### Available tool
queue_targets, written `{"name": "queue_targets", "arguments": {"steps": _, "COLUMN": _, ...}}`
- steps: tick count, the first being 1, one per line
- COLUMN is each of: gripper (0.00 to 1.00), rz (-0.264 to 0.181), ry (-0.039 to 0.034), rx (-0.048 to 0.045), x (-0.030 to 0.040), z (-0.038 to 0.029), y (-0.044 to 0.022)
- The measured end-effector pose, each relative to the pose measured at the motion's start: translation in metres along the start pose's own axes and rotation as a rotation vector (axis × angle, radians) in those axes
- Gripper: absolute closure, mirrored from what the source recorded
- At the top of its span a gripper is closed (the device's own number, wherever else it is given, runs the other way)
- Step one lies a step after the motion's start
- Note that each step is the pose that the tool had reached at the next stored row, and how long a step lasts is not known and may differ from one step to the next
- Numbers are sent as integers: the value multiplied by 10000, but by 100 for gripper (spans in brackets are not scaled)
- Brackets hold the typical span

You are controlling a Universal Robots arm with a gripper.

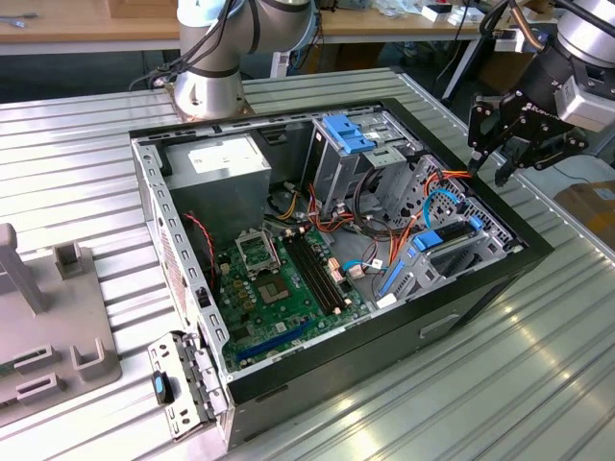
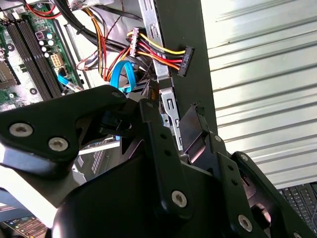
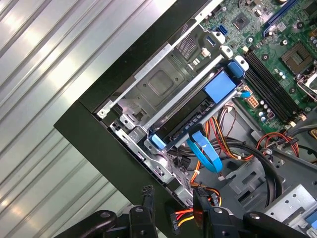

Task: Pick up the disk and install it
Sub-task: 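Insert the first disk wire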

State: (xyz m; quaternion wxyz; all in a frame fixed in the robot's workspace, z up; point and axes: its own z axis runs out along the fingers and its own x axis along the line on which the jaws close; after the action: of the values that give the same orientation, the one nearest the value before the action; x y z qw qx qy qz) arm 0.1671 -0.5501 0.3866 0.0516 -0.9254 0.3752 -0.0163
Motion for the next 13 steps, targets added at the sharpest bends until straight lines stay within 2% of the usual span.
{"name": "queue_targets", "arguments": {"steps": 13, "gripper": 56, "rz": -48, "ry": -6, "rx": 0, "x": 0, "z": 0, "y": 0}}
